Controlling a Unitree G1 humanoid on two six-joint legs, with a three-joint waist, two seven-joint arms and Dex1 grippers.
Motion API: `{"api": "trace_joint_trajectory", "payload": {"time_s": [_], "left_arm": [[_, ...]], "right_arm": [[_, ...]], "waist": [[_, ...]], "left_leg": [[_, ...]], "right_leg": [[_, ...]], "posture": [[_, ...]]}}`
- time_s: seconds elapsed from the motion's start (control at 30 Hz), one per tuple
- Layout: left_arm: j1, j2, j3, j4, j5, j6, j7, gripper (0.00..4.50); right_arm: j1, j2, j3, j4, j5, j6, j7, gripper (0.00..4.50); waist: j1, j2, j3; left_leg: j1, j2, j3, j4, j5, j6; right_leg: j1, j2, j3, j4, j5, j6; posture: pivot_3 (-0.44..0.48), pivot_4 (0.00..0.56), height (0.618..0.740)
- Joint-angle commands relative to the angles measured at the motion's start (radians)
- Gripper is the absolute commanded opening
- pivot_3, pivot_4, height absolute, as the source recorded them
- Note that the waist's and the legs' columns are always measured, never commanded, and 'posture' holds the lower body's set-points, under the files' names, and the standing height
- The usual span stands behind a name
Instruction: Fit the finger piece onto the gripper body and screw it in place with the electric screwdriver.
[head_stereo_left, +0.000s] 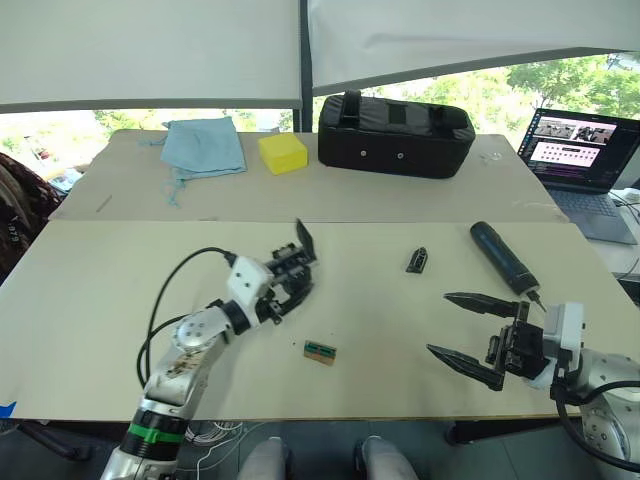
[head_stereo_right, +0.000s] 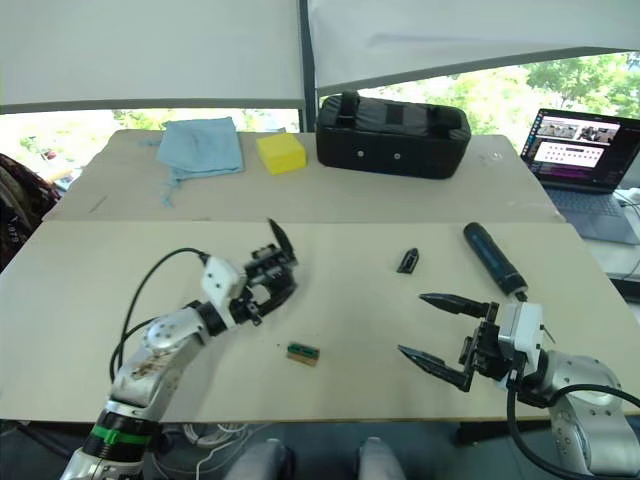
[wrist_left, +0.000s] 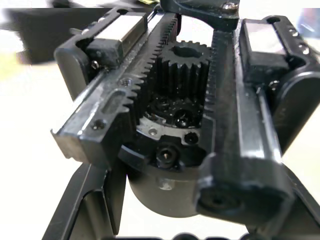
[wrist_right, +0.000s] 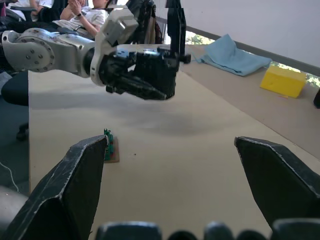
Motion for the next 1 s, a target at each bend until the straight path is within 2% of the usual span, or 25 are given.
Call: {"api": "trace_joint_trajectory", "payload": {"time_s": [0.03,0.43,0.6,0.63,0.67,0.7,0.73,1.0], "left_arm": [[-0.037,-0.028,-0.034,0.035,0.040,-0.056,-0.022,2.37],[-0.015,-0.062,-0.042,0.076,0.087,-0.036,-0.020,2.37],[-0.010,-0.075,-0.032,0.095,0.062,-0.005,-0.041,2.37],[-0.009,-0.076,-0.032,0.100,0.059,-0.004,-0.048,3.40],[-0.008,-0.073,-0.033,0.103,0.057,-0.005,-0.060,3.70],[-0.007,-0.074,-0.024,0.104,0.054,-0.006,-0.059,4.20],[-0.008,-0.074,-0.015,0.104,0.050,-0.004,-0.058,4.47],[0.006,0.032,0.035,0.130,0.021,-0.024,-0.181,4.47]], "right_arm": [[0.016,-0.002,-0.031,-0.050,0.022,-0.008,-0.011,4.50],[0.088,0.002,-0.062,-0.094,0.019,-0.018,-0.044,4.50],[0.085,0.001,-0.057,-0.095,0.013,-0.017,-0.049,4.50],[0.084,0.001,-0.056,-0.095,0.013,-0.017,-0.049,4.50],[0.083,-0.001,-0.054,-0.095,0.012,-0.016,-0.047,4.50],[0.082,-0.002,-0.054,-0.095,0.012,-0.016,-0.045,4.50],[0.081,-0.003,-0.054,-0.094,0.013,-0.016,-0.044,4.50],[0.074,-0.011,-0.060,-0.097,0.018,-0.003,-0.048,4.50]], "waist": [[-0.003,0.000,0.000],[0.005,0.000,0.000],[0.008,0.000,0.000],[0.008,0.000,0.000],[0.009,0.000,0.000],[0.009,0.000,0.000],[0.009,0.001,0.000],[0.008,0.001,0.000]], "left_leg": [[0.000,0.000,0.000,0.000,0.000,0.000],[0.000,0.000,-0.002,0.000,0.000,0.000],[0.000,0.000,-0.002,0.000,0.000,0.000],[0.000,0.000,-0.002,0.000,0.000,0.000],[0.000,0.000,-0.002,0.000,0.000,0.000],[0.000,0.000,-0.002,0.000,0.000,0.000],[0.000,0.000,-0.002,0.000,0.000,0.000],[0.001,0.001,-0.002,0.000,0.000,0.000]], "right_leg": [[0.000,0.000,0.000,0.000,0.000,0.000],[0.000,-0.001,0.000,0.000,0.000,0.001],[0.000,-0.001,0.000,0.000,0.000,0.001],[0.000,-0.001,0.000,0.000,0.000,0.001],[0.000,-0.001,0.000,0.000,0.000,0.001],[0.001,-0.001,0.000,0.000,0.000,0.001],[0.001,-0.001,0.000,0.000,0.000,0.001],[0.001,-0.001,0.000,0.000,0.000,0.001]], "posture": [[0.000,0.150,0.740],[0.000,0.150,0.740],[0.000,0.150,0.740],[0.000,0.150,0.740],[0.000,0.150,0.740],[0.000,0.150,0.740],[0.000,0.150,0.740],[0.000,0.150,0.740]]}}
